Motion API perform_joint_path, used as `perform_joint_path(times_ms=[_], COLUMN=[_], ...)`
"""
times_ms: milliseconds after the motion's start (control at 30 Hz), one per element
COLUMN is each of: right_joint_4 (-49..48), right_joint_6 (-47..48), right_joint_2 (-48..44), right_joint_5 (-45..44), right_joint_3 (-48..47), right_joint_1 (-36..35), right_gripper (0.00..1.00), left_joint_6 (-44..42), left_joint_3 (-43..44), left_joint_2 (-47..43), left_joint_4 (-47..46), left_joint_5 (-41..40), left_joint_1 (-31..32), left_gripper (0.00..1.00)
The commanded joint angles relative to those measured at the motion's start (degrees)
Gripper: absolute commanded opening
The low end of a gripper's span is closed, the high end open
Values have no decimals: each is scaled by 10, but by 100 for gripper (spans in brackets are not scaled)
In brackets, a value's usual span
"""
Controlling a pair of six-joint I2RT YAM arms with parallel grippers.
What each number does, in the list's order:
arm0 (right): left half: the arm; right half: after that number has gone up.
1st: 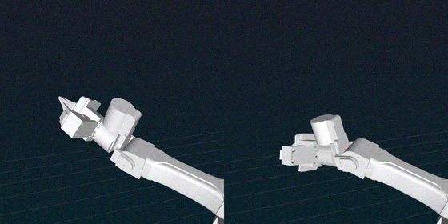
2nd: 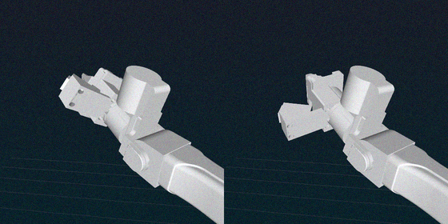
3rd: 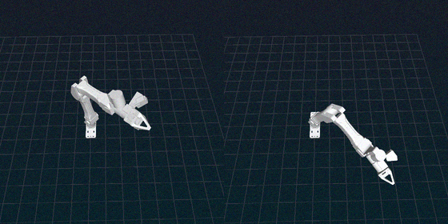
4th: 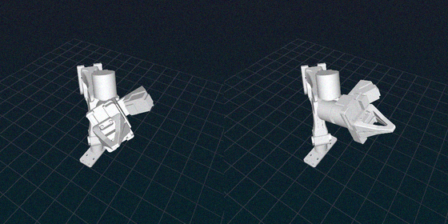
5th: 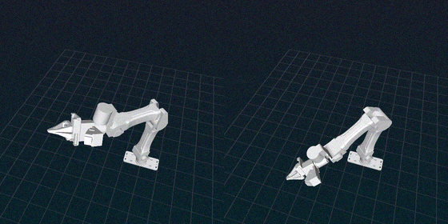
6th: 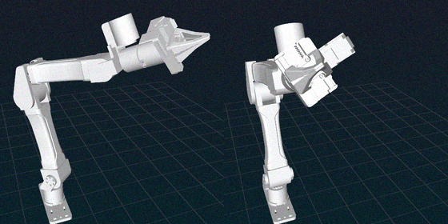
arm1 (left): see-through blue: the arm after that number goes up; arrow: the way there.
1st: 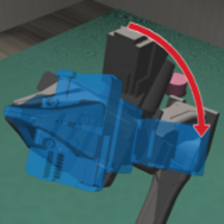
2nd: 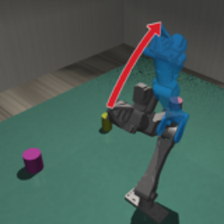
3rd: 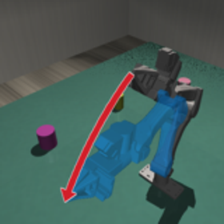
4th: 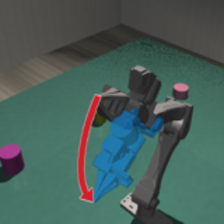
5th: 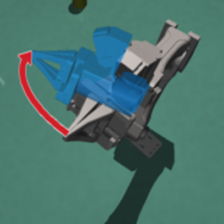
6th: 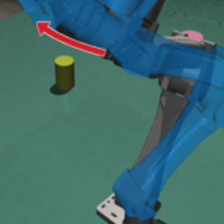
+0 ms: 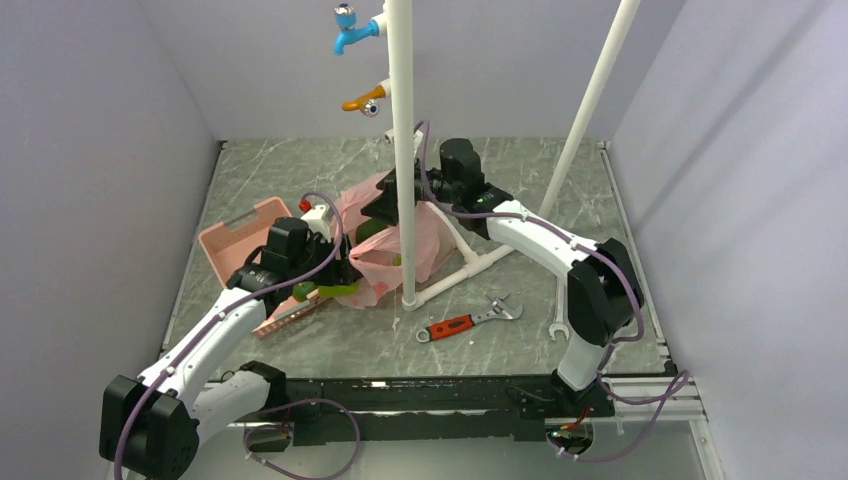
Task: Take the fake fruits out of the plastic bag
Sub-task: Take out the fake fruit from the plastic bag.
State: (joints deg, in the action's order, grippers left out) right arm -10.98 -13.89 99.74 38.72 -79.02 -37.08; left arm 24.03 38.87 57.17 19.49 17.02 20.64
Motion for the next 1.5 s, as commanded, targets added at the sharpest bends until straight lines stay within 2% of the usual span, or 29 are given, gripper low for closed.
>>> perform_joint_path(times_ms=[0,200,267,533,633,700,733,833,900,967,1000,1133,1267,1367,1467], right_joint_4=[-66,-135,-170,-75,-114,-130,-133,-136,-154,-168,-173,-203,-151,-124,-121], right_joint_6=[208,334,347,449,422,400,390,361,335,323,318,261,201,205,197], right_joint_2=[-14,13,16,55,64,69,73,87,90,90,91,95,110,115,115], right_joint_5=[9,34,27,36,32,41,48,49,31,-3,-20,-83,-155,-166,-203], right_joint_3=[24,32,40,-33,-33,-40,-47,-67,-65,-55,-50,-33,-66,-77,-68], right_joint_1=[-5,-10,-18,-59,-61,-64,-65,-68,-68,-67,-65,-44,-24,-22,-17], right_gripper=[89,90,92,90,87,81,73,39,26,5,0,0,0,0,0], left_joint_6=[-8,-10,-9,0,-4,-5,-4,0,3,3,2,-3,-13,-23,-6], left_joint_3=[27,30,31,17,18,17,16,13,10,6,3,-14,-40,-47,-33], left_joint_2=[-3,-5,-5,-13,-15,-14,-12,-12,-15,-23,-30,-66,-105,-122,-138], left_joint_4=[6,11,11,-2,4,4,2,-4,-7,-8,-7,-13,-32,-41,-20], left_joint_5=[2,7,9,8,8,11,12,16,18,13,10,-3,-20,-18,-65], left_joint_1=[-3,-3,-3,-4,-5,-5,-5,-5,-5,-5,-5,-5,-5,-5,-5], left_gripper=[0,0,0,0,0,0,0,0,0,0,0,0,0,0,0])
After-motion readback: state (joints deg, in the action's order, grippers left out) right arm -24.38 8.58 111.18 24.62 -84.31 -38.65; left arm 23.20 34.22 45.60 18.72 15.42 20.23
